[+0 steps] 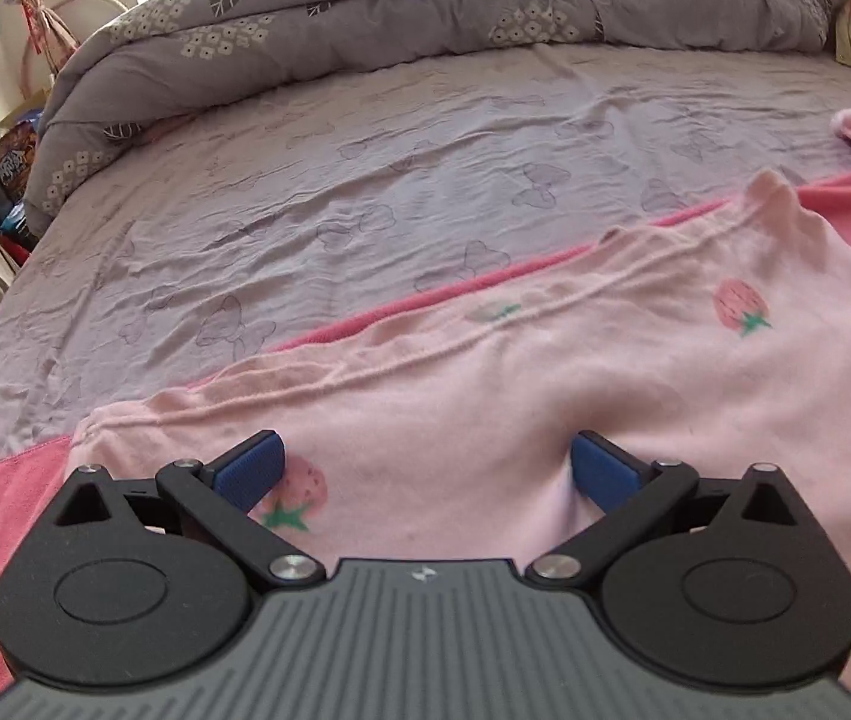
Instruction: Fold clothes
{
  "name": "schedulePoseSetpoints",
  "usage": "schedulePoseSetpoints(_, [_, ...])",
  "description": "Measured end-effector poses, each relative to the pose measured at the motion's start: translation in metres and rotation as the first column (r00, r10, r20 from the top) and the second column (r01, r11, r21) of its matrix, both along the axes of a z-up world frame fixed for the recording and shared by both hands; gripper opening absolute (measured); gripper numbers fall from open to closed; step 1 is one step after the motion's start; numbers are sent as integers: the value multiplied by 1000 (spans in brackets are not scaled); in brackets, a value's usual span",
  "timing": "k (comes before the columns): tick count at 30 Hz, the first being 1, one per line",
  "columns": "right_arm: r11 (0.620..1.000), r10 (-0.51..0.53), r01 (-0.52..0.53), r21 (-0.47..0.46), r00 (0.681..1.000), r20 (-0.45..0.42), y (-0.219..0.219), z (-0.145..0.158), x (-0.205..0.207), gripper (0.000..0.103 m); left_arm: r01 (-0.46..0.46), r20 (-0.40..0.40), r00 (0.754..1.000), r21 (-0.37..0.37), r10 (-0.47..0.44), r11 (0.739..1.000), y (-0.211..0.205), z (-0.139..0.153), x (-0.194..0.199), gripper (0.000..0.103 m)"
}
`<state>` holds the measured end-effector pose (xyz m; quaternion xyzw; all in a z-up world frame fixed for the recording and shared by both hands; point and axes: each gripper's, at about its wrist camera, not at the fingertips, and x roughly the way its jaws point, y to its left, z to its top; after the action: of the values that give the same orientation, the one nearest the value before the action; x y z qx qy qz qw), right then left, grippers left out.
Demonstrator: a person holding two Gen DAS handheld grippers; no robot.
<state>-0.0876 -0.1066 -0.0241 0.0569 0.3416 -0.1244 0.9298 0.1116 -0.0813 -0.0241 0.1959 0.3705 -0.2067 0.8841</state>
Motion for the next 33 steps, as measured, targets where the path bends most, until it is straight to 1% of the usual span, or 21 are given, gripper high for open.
schedulePoseSetpoints(1, [1000,0,0,1,1000,0,0,0,0,103,-6,21,1000,6,5,1000,-3,-1,7,103])
schedulePoseSetpoints(3, [1000,0,0,2,1000,1,-1,0,-1,103,-26,60,998,42,24,999,-11,-4,21,103])
schedulePoseSetpoints(6, [1000,1,-1,4,1000,1,-2,0,0,103,-61,42,997,32,59,998,-15,-8,45,103])
schedulePoseSetpoints(8, [1000,0,0,6,1000,1,-3,0,0,103,-50,27,998,16,50,999,-17,-9,55,103])
schedulePoseSetpoints(10, [1000,0,0,7,1000,1,-3,0,-1,103,-30,37,999,27,29,999,-19,-9,55,103])
schedulePoseSetpoints(12, [1000,1,-1,12,1000,-2,-4,0,0,103,-36,23,999,12,36,999,-17,-9,58,103])
schedulePoseSetpoints(15, [1000,1,-1,25,1000,-4,-6,0,0,103,-86,-30,996,-46,85,995,-11,-6,66,103])
schedulePoseSetpoints(16, [1000,1,-1,28,1000,-4,-7,0,1,103,-107,-20,994,-55,106,993,-10,-4,69,103])
schedulePoseSetpoints(17, [1000,1,-1,31,1000,-5,-7,-1,1,103,-143,7,990,-28,143,989,-11,-4,74,103])
schedulePoseSetpoints(18, [999,1,-1,34,1000,-6,-8,-1,1,103,-182,26,983,14,182,983,-13,-4,81,103])
schedulePoseSetpoints(19, [999,4,-3,37,1000,-11,-8,0,2,103,-209,22,978,30,208,977,-12,-4,89,103])
schedulePoseSetpoints(21, [999,19,-17,40,999,-35,-10,4,4,103,-246,-9,969,14,247,969,-5,1,100,100])
schedulePoseSetpoints(22, [999,26,-24,41,999,-48,-11,6,5,103,-249,-20,968,-6,249,969,0,7,100,100])
schedulePoseSetpoints(24, [998,43,-39,58,997,-69,-16,12,6,103,-208,-20,978,-54,207,977,12,21,86,100])
schedulePoseSetpoints(26, [995,21,-16,96,998,-53,-29,21,-4,103,-140,-22,990,-69,139,988,23,32,63,100])
schedulePoseSetpoints(29, [987,-47,50,154,999,-24,-53,34,-25,103,-36,-37,999,-52,34,998,37,38,19,100])
schedulePoseSetpoints(31, [976,-87,92,195,996,-37,-71,40,-36,103,38,-50,998,-25,-39,999,42,38,-12,101])
schedulePoseSetpoints(33, [957,-133,145,250,989,-63,-89,40,-44,103,108,-63,992,7,-108,994,44,36,-41,101])
